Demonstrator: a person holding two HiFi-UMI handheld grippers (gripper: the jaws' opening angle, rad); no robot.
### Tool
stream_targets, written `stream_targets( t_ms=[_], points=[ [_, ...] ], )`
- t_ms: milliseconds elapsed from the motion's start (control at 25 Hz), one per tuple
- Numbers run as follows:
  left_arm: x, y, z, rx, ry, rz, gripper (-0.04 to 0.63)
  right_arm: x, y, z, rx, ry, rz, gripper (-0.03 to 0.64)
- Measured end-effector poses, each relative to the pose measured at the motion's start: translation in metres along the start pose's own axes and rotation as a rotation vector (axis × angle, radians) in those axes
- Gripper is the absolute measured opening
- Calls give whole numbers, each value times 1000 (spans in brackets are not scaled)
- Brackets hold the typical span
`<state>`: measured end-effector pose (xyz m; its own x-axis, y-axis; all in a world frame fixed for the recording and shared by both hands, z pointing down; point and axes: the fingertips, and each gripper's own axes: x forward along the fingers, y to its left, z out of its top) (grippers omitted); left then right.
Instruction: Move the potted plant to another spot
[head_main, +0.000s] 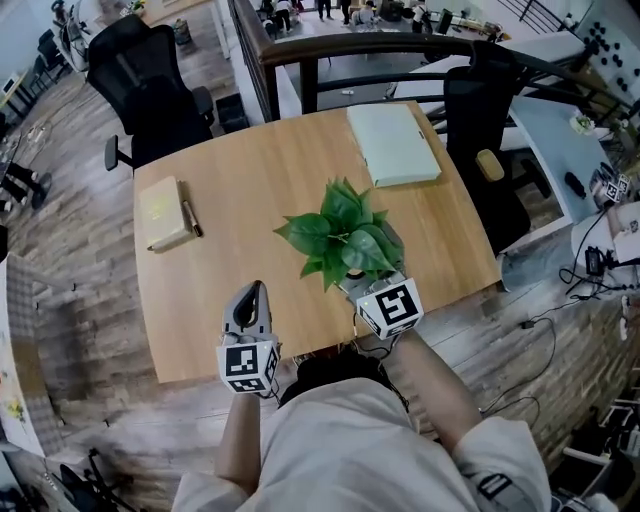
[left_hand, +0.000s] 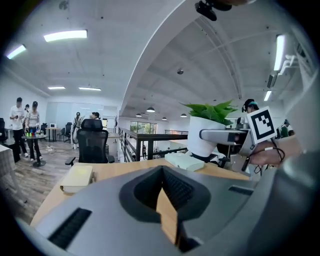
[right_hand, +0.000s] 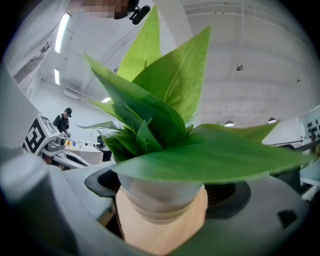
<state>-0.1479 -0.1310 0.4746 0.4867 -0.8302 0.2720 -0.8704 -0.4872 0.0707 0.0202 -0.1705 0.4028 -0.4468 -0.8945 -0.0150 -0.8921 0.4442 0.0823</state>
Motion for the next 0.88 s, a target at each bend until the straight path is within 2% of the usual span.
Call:
stream_targets(
  t_ms=[160,440,680,880],
  points=[
    [-12,6,1,-22,-1,74,11,9,13,7,0,-8,83,506],
    [-25,-9,-2,-23,1,163,11,10,27,14,16,-48,216,506],
    [-35,-33,-13,-34,18,220,11,-8,22,3,31,-43,282,506],
    [-47,-35,-27,-60,21,282,11,-20,28,-4,33,-43,333,506]
  ],
)
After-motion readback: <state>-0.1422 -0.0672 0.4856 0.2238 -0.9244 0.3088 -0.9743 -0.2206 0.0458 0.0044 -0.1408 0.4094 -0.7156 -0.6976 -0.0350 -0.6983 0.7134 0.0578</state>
